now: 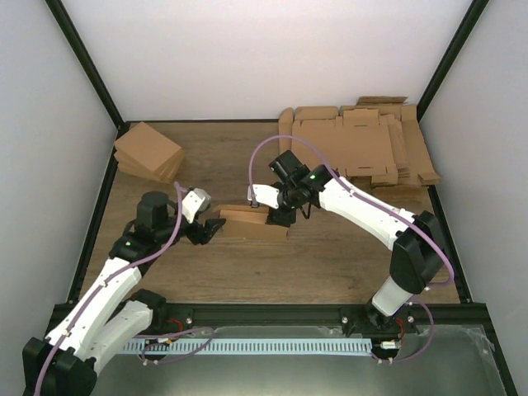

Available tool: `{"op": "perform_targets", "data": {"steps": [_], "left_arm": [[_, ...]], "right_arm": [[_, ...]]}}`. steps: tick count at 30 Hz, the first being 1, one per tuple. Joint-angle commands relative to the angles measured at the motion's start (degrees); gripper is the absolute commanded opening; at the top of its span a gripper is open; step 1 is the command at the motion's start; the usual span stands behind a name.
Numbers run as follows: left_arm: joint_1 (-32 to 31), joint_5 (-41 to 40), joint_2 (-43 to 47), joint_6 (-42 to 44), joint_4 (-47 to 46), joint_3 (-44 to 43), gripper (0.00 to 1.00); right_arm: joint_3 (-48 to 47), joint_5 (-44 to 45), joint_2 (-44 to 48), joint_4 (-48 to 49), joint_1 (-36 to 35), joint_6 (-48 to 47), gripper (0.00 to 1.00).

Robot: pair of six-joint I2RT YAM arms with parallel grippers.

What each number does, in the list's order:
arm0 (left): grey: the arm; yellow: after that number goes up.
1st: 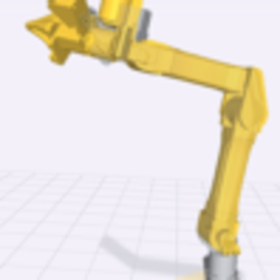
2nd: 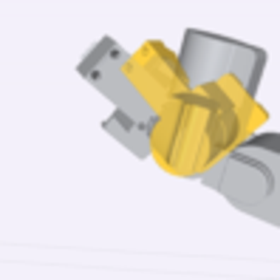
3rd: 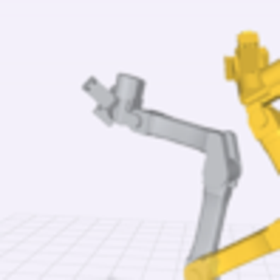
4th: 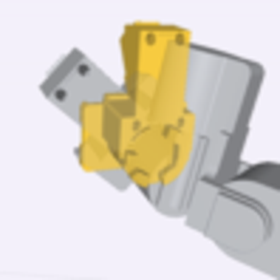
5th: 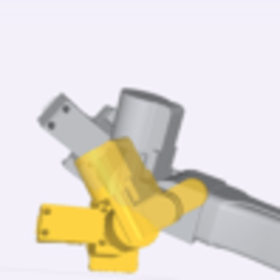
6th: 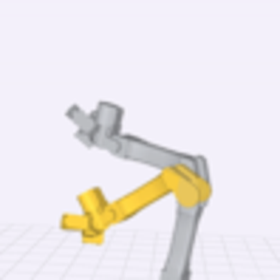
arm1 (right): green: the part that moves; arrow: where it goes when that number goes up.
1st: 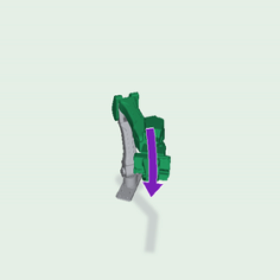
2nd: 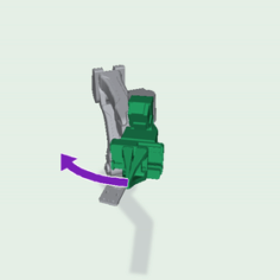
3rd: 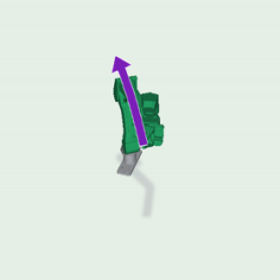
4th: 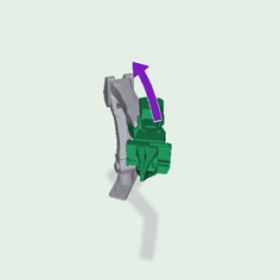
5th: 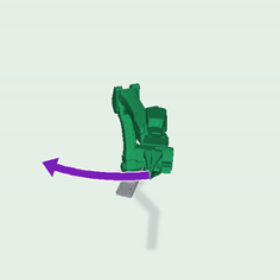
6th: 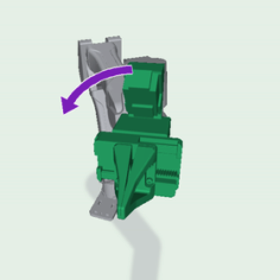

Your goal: Fold the paper box

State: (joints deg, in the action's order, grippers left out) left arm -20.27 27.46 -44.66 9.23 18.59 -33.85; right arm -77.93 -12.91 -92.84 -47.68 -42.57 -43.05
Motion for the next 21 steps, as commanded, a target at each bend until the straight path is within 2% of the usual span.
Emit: {"op": "perform_targets", "data": {"steps": [1,3,14,21], "left_arm": [[-0.1,0.4,-1.4,1.7,-1.6,-0.1,0.73],[-0.1,-0.1,-1.5,1.7,-1.8,-0.1,0.71],[-0.1,-5.2,-2.9,0.4,-2.2,-1.9,0.65],[-0.2,-8.4,-1.1,-5.7,-4.7,-0.7,0.64]], "right_arm": [[-3.0,-3.2,0.0,0.5,-0.2,-0.1,0.68],[-3.0,-2.6,0.5,1.0,-0.2,0.2,0.74],[-2.6,-6.7,5.8,7.5,-0.2,2.3,0.75],[0.2,0.1,12.1,17.6,-0.3,15.3,0.75]]}}
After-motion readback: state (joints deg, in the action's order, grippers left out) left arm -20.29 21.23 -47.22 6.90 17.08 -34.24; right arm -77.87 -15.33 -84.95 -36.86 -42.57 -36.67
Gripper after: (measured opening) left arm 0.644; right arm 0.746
